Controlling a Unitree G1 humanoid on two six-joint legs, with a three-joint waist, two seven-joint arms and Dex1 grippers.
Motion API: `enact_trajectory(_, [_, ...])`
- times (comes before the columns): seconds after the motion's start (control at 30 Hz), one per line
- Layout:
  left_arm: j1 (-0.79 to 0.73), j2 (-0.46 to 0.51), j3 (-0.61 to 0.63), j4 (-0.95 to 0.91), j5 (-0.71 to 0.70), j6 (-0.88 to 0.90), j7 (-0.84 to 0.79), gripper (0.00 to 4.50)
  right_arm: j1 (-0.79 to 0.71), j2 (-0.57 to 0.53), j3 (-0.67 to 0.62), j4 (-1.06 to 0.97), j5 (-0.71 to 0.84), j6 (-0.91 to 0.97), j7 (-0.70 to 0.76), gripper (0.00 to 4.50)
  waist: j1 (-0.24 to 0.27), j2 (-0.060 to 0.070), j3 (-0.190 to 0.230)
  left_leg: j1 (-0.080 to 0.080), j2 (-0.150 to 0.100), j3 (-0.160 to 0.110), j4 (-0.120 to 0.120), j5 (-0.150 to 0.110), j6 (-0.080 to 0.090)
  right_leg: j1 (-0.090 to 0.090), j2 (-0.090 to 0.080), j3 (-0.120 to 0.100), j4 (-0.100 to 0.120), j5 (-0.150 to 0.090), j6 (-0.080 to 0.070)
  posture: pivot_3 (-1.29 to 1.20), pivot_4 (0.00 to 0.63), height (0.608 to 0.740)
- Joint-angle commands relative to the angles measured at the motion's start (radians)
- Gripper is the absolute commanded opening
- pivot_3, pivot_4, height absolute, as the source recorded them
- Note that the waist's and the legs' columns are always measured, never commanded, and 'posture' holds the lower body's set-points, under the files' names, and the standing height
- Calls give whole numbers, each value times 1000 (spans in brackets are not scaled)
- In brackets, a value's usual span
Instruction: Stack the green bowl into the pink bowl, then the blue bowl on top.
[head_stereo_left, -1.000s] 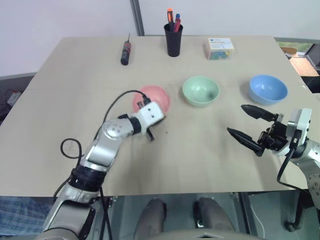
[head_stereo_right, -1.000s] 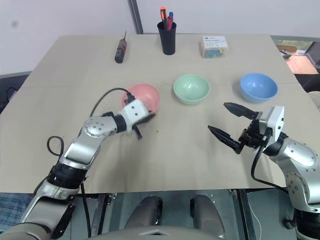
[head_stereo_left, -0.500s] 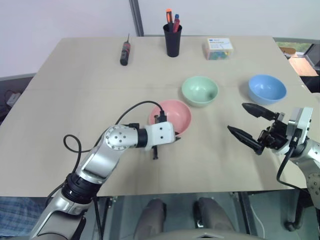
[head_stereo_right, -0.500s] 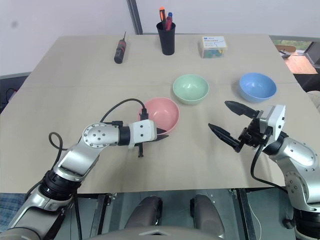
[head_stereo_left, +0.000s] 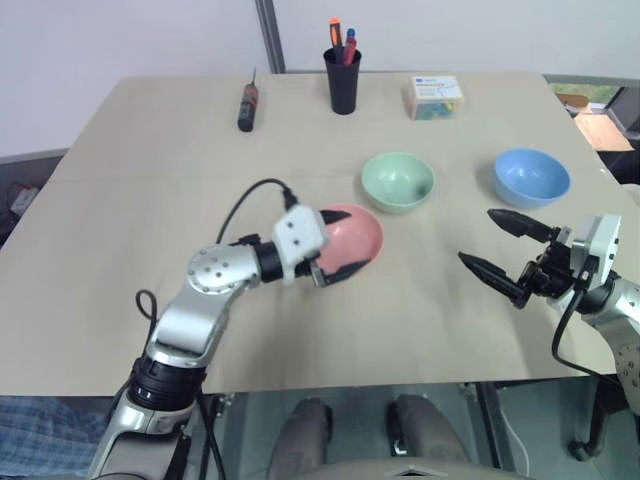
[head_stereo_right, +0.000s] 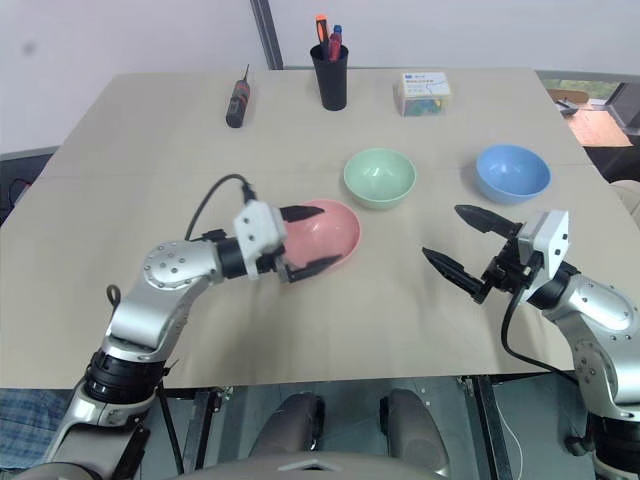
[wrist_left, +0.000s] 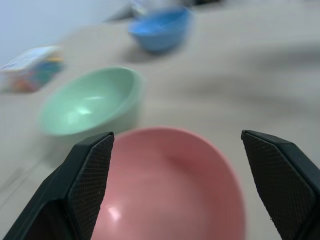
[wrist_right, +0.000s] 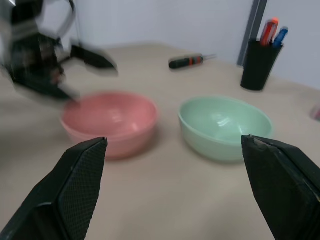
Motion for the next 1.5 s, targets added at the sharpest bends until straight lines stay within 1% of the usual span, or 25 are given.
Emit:
enact_trajectory(0.03, [54,0,165,-40,-115,55,65,4407,-106,-25,64,88,-106,-37,2,4500,-3,0,0,1,0,1,0,0,0,0,0,1,1,0,0,0,150,740])
enact_trajectory(0.13, [132,18,227,-71,-158,55,61,4407,-208,-22,130,224,-209,-129,23,4500,-4,0,0,5,1,5,-1,0,0,0,0,4,3,0,0,0,150,740])
enact_trajectory(0.23, [188,26,259,-118,-219,48,46,4407,-307,2,178,330,-257,-167,38,4500,2,-1,1,5,1,5,-1,0,0,1,0,4,3,0,0,0,150,740])
enact_trajectory(0.33, [245,46,297,-155,-269,53,37,4407,-426,24,240,457,-358,-226,13,4500,4,-2,1,5,1,5,-1,1,-1,1,-2,4,2,0,0,0,150,740])
enact_trajectory(0.4, [298,66,333,-171,-294,26,-3,4407,-534,43,298,606,-466,-323,-21,4500,0,-1,1,5,1,6,-1,1,-2,1,-4,5,3,0,0,0,150,740])
enact_trajectory(0.5, [356,85,370,-166,-291,-39,-47,4407,-659,73,362,780,-562,-436,-33,4500,-6,-2,2,7,1,7,-3,2,-3,0,-5,6,2,0,0,0,150,740])
enact_trajectory(0.67, [440,131,423,-162,-336,-54,-116,4407,-792,122,426,974,-633,-503,4,4500,-4,-1,2,7,1,9,-6,2,-3,0,-5,7,1,0,0,0,150,740])
enact_trajectory(0.8, [480,163,461,-153,-353,-63,-145,4407,-882,157,471,1104,-698,-578,-9,4500,-2,-1,2,6,1,8,-6,2,-3,0,-6,6,-1,0,0,0,150,740])
enact_trajectory(1.0, [507,170,451,-154,-343,-87,-151,4407,-970,219,535,1222,-775,-650,6,4500,-10,-1,2,7,1,9,-7,1,-3,0,-6,7,-1,0,0,0,150,740])
enact_trajectory(1.03, [503,164,453,-157,-359,-83,-143,4407,-986,227,544,1244,-787,-631,14,4500,-10,-1,3,7,1,9,-7,2,-3,-1,-6,7,-1,0,0,0,150,740])
enact_trajectory(1.07, [501,162,454,-159,-366,-83,-142,4500,-1001,236,551,1264,-796,-609,23,4099,-10,-1,3,7,1,8,-7,2,-3,-1,-6,7,-1,0,0,0,150,740])
enact_trajectory(1.1, [500,166,451,-159,-368,-82,-144,4500,-1018,245,555,1285,-806,-598,21,3845,-9,-1,3,6,1,8,-7,1,-3,-1,-6,7,-1,0,0,0,150,740])
enact_trajectory(1.13, [499,170,449,-158,-368,-82,-146,4500,-1031,250,558,1300,-813,-593,19,3454,-8,-1,3,6,1,8,-7,1,-3,-1,-6,7,-1,0,0,0,150,740])
enact_trajectory(1.17, [495,171,449,-157,-373,-80,-144,4500,-1046,257,560,1316,-822,-595,1,3273,-8,-1,3,6,1,8,-7,1,-3,-1,-6,7,-1,0,0,0,150,740])
enact_trajectory(1.2, [494,174,445,-156,-369,-81,-145,4500,-1061,264,559,1332,-827,-596,-8,2640,-7,-1,3,6,1,8,-7,2,-3,-1,-6,7,-1,0,0,0,150,740])
enact_trajectory(1.23, [494,175,443,-155,-366,-82,-146,4500,-1070,270,558,1344,-831,-597,-8,2341,-8,0,3,6,1,8,-7,2,-3,-1,-6,6,-1,0,0,0,150,740])
enact_trajectory(1.3, [494,180,438,-152,-355,-90,-152,4500,-1080,276,559,1360,-838,-604,-5,1435,-8,0,3,6,1,8,-7,2,-3,-1,-6,7,-1,0,0,0,150,740])
enact_trajectory(1.33, [496,183,436,-151,-351,-91,-157,4500,-1081,278,560,1364,-839,-606,4,1116,-8,0,3,6,1,8,-7,2,-3,-1,-6,6,-1,0,0,0,150,740])
enact_trajectory(1.37, [496,186,436,-150,-351,-91,-159,4500,-1081,278,561,1365,-841,-606,12,565,-8,0,3,6,1,8,-7,2,-3,-1,-6,6,-2,0,0,0,150,740])
enact_trajectory(1.4, [497,187,436,-151,-353,-90,-160,4500,-1082,277,560,1365,-842,-607,15,247,-7,0,3,6,1,8,-7,2,-3,-1,-6,6,-2,0,0,0,150,740])
enact_trajectory(1.43, [497,189,438,-151,-356,-89,-162,4500,-1083,277,558,1366,-843,-608,17,99,-7,0,3,6,1,8,-7,1,-3,-1,-6,6,-2,0,0,0,150,740])
enact_trajectory(1.5, [499,191,439,-149,-361,-89,-168,4500,-1085,275,553,1365,-842,-607,23,99,-7,0,3,6,1,8,-8,1,-3,-1,-6,6,-3,0,0,0,150,740])
